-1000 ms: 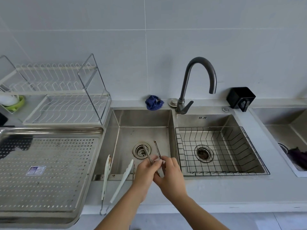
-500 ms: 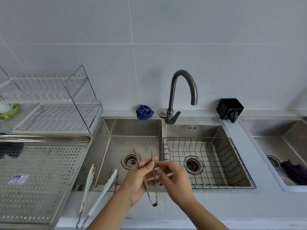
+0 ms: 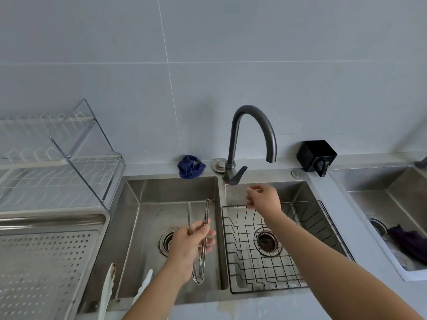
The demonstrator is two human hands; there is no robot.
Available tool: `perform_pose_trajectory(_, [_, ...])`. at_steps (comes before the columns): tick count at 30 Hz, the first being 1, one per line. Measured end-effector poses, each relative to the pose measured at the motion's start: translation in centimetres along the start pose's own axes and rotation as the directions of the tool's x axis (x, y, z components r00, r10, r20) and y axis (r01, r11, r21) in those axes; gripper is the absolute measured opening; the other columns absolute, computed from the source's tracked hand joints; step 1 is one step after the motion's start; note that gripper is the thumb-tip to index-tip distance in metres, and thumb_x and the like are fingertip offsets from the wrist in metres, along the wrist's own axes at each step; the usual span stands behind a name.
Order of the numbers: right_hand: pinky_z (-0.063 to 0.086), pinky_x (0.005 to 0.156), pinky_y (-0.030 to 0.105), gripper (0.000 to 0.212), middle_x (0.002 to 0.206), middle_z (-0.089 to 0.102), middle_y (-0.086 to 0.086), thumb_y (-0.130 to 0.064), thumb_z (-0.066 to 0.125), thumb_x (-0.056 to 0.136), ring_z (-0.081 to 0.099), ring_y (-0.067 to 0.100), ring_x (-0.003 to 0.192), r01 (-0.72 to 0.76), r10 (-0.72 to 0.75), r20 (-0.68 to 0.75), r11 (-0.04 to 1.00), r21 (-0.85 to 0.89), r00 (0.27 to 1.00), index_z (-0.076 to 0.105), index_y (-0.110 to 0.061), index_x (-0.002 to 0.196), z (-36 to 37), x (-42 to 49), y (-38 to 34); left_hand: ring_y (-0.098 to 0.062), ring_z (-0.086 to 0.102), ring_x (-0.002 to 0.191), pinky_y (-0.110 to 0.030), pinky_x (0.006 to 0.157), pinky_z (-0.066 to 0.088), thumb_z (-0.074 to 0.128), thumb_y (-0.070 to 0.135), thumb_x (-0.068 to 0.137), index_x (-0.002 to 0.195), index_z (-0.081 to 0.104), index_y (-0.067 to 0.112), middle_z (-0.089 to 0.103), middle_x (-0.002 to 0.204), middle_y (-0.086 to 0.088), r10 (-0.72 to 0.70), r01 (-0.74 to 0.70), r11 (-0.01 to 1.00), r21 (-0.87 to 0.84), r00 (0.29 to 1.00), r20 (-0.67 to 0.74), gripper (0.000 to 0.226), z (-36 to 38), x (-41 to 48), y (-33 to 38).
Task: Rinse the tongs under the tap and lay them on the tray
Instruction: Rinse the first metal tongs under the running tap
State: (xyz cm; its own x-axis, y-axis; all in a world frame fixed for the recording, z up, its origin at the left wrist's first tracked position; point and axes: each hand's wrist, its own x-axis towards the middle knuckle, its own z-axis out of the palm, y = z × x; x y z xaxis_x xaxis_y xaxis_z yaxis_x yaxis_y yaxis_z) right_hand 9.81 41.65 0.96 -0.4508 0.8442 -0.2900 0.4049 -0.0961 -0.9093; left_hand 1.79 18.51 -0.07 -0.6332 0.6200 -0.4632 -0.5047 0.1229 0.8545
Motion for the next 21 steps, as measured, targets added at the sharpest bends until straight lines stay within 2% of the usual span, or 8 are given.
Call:
perform_pose_trajectory(2, [0.064,0.073,0.040,0.026,0.084,0.071,0.010,-0.015,0.063,0.097,0.064,0.019,0.065,-0.046,0.048,-0.036,0.998,0.052,0.998,0.061,-0.009,0.122,0.1,2.2,-0.6,-0.021,0.074,0.075,-0.038,0.072,0.058,0.067,0.009,0.093,0.112,0.074,0.013,0.079,0.093,-0.012,-0.008,0.008,1.000,0.001,1.000,0.001,0.020,0.0,1.1,0.3])
perform_pose_trajectory(4, [0.064,0.081,0.046,0.037,0.088,0.071,0.010,-0.019,0.062,0.097,0.063,0.020,0.067,-0.074,0.079,-0.059,0.995,0.071,0.995,0.055,-0.014,0.133,0.3,3.8,-1.0,-0.022,0.074,0.075,-0.039,0.072,0.058,0.067,0.009,0.092,0.111,0.074,0.013,0.079,0.095,-0.013,-0.018,0.018,1.000,0.002,1.000,-0.004,0.020,-0.1,1.8,0.4])
perform_pose_trajectory(8, [0.064,0.080,0.046,0.043,0.091,0.071,0.009,-0.029,0.056,0.102,0.066,0.020,0.070,-0.055,0.056,-0.063,0.998,0.018,0.996,0.052,-0.017,0.143,0.3,6.1,-1.6,-0.025,0.074,0.077,-0.041,0.073,0.058,0.068,0.009,0.091,0.108,0.075,0.014,0.079,0.095,-0.014,-0.006,0.005,0.999,-0.032,0.999,-0.046,0.019,0.0,2.9,1.1])
perform_pose_trajectory(11, [0.064,0.074,0.043,0.042,0.093,0.070,0.012,-0.039,0.049,0.104,0.068,0.023,0.073,-0.035,0.036,0.017,0.998,-0.046,0.999,0.058,-0.013,0.136,0.3,7.4,-2.4,-0.024,0.074,0.076,-0.040,0.071,0.058,0.068,0.009,0.090,0.109,0.075,0.013,0.079,0.096,-0.015,0.002,-0.007,0.998,-0.056,0.997,-0.081,0.020,0.3,3.2,1.2])
perform_pose_trajectory(13, [0.059,0.055,0.030,0.035,0.091,0.071,0.014,-0.043,0.050,0.104,0.069,0.023,0.068,-0.098,0.092,0.102,0.993,0.060,0.991,0.064,-0.013,0.115,0.5,7.9,-3.3,-0.024,0.074,0.077,-0.040,0.071,0.059,0.069,0.011,0.088,0.109,0.075,0.013,0.078,0.096,-0.015,0.008,-0.014,0.997,-0.073,0.996,-0.092,0.022,0.8,3.2,1.1])
perform_pose_trajectory(16, [0.056,0.049,0.025,0.024,0.087,0.071,0.014,-0.037,0.059,0.101,0.069,0.022,0.065,-0.159,0.121,0.204,0.970,0.185,0.971,0.062,-0.013,0.101,0.8,8.5,-4.6,-0.024,0.074,0.076,-0.038,0.069,0.059,0.073,0.020,0.077,0.108,0.076,0.014,0.078,0.096,-0.015,0.010,-0.021,0.996,-0.092,0.993,-0.116,0.032,1.7,3.0,1.1])
perform_pose_trajectory(19, [0.059,0.057,0.027,0.013,0.091,0.073,0.017,-0.018,0.063,0.100,0.071,0.024,0.072,-0.175,0.128,0.212,0.959,0.223,0.969,0.060,-0.008,0.108,1.1,9.0,-4.9,-0.023,0.074,0.077,-0.035,0.068,0.059,0.072,0.017,0.083,0.110,0.076,0.015,0.078,0.096,-0.014,0.008,-0.022,0.995,-0.098,0.990,-0.143,0.027,2.2,2.8,0.8])
perform_pose_trajectory(21, [0.060,0.057,0.027,0.018,0.101,0.074,0.023,-0.010,0.062,0.099,0.072,0.027,0.078,-0.192,0.143,0.187,0.942,0.276,0.972,0.058,-0.003,0.115,1.2,9.2,-4.4,-0.023,0.074,0.077,-0.035,0.067,0.059,0.070,0.015,0.087,0.110,0.076,0.016,0.079,0.094,-0.013,0.003,-0.019,0.995,-0.100,0.988,-0.153,0.024,2.3,2.6,0.5])
